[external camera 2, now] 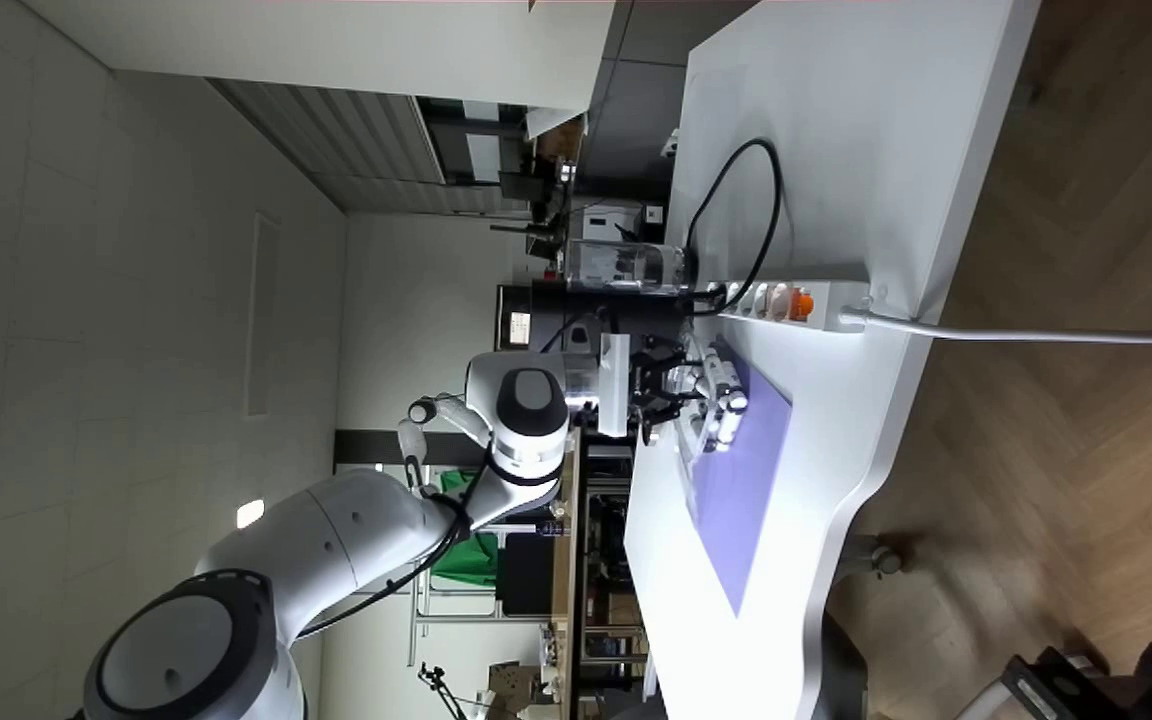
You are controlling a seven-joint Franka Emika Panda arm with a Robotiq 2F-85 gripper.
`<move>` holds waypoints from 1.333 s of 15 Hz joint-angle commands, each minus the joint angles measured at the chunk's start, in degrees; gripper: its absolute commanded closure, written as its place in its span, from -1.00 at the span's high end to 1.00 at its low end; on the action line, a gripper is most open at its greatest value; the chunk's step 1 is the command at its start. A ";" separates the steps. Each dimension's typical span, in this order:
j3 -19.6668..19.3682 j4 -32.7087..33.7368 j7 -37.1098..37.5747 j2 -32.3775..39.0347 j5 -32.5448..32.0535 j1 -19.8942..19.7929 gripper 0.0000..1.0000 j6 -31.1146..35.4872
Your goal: Place a bottle on the purple mat
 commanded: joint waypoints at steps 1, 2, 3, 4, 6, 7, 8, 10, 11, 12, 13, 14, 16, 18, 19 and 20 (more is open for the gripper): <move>1.08 0.28 0.57 0.23 -0.61 -1.18 -0.64 -0.74; 0.98 0.48 0.85 0.25 -0.55 -1.25 -0.80 -1.21; 1.02 0.80 1.05 0.24 -0.35 -1.42 -0.92 -2.09; 1.08 0.94 1.23 0.20 -0.19 -1.48 -0.86 -2.59; 1.07 0.90 1.46 -0.39 -0.12 -1.45 -0.86 -3.50; 1.08 0.89 1.52 -0.73 -0.06 -1.42 -0.86 -4.06; 1.29 0.79 1.39 -1.20 0.11 -1.52 -0.86 -4.66; 1.73 0.24 1.22 -2.40 0.54 -1.62 -0.86 -5.37; 1.89 -0.28 1.24 -3.20 0.61 -1.52 -0.86 -5.16; 2.01 -0.76 1.32 -3.90 0.59 -1.38 -0.86 -4.87; 2.14 -1.24 1.29 -4.69 0.54 -1.27 -0.86 -4.23; 2.33 -1.79 1.24 -5.61 0.53 -1.17 -0.86 -3.80; 2.65 -2.60 1.14 -7.17 0.51 -1.00 -0.86 -3.29; 3.21 -3.49 0.86 -8.85 0.72 -0.99 -0.86 -3.21; 3.65 -3.96 0.58 -9.62 1.00 -1.08 -0.86 -3.11; 4.51 -4.56 -0.07 -10.40 1.56 -1.34 -0.86 -3.31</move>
